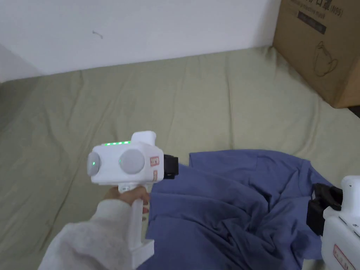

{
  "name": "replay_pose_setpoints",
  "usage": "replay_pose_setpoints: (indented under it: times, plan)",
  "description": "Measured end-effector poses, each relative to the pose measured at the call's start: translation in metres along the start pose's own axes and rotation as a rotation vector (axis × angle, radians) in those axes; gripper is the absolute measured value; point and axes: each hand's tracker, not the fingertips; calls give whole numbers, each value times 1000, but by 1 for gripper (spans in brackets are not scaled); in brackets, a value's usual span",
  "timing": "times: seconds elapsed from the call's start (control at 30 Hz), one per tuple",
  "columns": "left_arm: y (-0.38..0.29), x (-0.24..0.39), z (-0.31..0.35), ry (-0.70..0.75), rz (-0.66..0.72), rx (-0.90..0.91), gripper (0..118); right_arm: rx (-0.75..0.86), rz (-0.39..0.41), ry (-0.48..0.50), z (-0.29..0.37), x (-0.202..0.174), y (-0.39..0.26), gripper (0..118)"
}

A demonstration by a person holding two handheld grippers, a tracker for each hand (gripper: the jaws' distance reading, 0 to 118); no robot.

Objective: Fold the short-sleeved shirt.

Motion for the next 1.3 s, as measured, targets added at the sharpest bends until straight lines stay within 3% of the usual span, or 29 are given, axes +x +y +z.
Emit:
replay_pose_setpoints:
  times: [0.2,0.27,0.3,0.37,0.4,0.43,0.5,0.63,0.8,0.83,0.87,0.9,0.93,0.97,1.1,1.23,1.27,1.3]
  plan:
    - [34,-9,-96,57,25,-148,84,-46,31,-1,-22,6,-5,0]
    - [26,-17,-121,50,60,-231,79,-59,32,-3,-28,8,-7,0]
    - [16,-15,-128,66,63,-250,63,-70,29,-3,-32,10,-8,0]
    - [11,-10,-116,72,35,-165,59,-82,27,-8,-37,13,-11,0]
    - [12,-8,-115,78,27,-158,38,-86,23,-16,-39,14,-12,0]
    - [12,-9,-113,63,31,-150,1,-92,18,-19,-41,14,-13,0]
    - [9,-13,-119,46,130,-161,0,-104,8,-13,-43,15,-14,0]
    - [8,-4,-93,49,-4,-137,0,-112,13,50,-53,20,2,0]
    - [-8,-17,-32,-3,42,-30,0,-144,139,257,-109,27,60,1]
    - [-10,-21,-18,-10,44,-17,0,-168,197,327,-131,27,73,8]
    - [-14,-22,-6,-16,44,-7,0,-197,220,342,-155,25,83,27]
    - [-18,-23,3,-22,40,10,0,-229,252,341,-175,20,92,64]
    - [-22,-23,13,-23,33,29,0,-277,287,349,-205,17,98,89]
    - [-25,-22,23,-22,23,45,0,-326,298,356,-234,16,101,99]
    - [-30,-23,37,-18,0,59,0,-491,411,269,-324,3,86,99]
    - [-30,-29,35,-33,6,71,0,-671,521,230,-371,-5,56,99]
    - [-30,-30,34,-36,7,71,0,-648,465,286,-373,-1,56,99]
    - [-29,-31,32,-38,9,69,0,-654,412,273,-372,2,59,99]
